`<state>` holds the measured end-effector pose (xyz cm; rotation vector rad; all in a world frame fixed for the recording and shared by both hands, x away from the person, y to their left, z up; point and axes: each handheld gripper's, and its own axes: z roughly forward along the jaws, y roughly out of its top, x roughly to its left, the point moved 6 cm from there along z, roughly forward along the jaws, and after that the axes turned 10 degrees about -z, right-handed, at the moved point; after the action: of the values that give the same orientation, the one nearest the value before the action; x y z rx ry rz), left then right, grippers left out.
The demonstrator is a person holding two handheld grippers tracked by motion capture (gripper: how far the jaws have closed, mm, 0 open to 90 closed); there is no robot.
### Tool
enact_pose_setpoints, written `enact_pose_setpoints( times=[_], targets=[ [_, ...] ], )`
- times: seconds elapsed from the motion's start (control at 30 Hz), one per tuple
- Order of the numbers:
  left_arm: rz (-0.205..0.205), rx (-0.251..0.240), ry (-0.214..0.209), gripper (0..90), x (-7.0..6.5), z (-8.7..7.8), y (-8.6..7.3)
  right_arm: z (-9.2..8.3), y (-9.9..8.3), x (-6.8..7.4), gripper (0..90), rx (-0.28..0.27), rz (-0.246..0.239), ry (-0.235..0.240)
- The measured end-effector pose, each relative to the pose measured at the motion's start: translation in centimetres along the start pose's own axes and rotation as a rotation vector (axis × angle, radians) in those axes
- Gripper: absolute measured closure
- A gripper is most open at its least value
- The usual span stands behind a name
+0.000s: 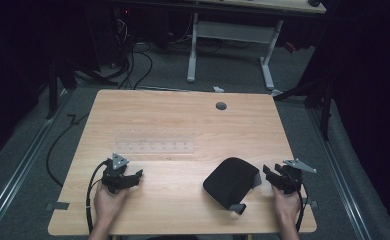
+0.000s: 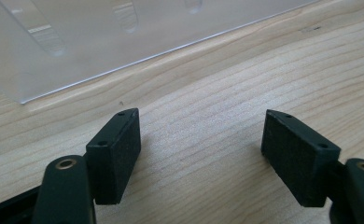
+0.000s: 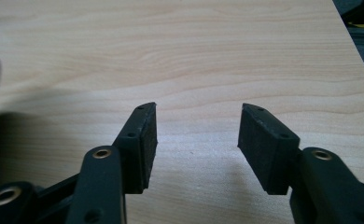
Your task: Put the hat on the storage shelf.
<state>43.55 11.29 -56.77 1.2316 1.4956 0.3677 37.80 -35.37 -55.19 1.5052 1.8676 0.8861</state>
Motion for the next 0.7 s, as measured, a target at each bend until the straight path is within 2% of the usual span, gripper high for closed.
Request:
enact_pose_setpoints(
  times=[0.1,0.2,0.3,0.47,0.6,0.7],
  targets=[
    [0.0,0.0,0.0,28.9,0.0,0.0,0.0,-0.8,0.2,0.1,52.5,-0.027,0.017,0.036],
    [-0.003,-0.001,0.0,28.8,0.0,0.0,0.0,-1.5,0.3,0.1,53.1,-0.044,0.02,0.053],
    [-0.002,-0.002,0.001,28.9,0.0,0.0,0.0,-2.2,0.3,0.2,53.5,-0.065,0.045,0.081],
    [-0.001,-0.002,0.001,28.9,0.0,0.0,0.0,-3.6,0.8,0.6,53.0,-0.098,0.037,0.107],
    [-0.002,-0.002,0.001,28.9,0.0,0.0,0.0,-4.8,1.1,1.2,50.6,-0.139,0.037,0.146],
    [-0.001,-0.002,0.001,28.9,0.0,0.0,0.0,-5.5,1.1,1.8,49.0,-0.144,0.027,0.174]
  ],
)
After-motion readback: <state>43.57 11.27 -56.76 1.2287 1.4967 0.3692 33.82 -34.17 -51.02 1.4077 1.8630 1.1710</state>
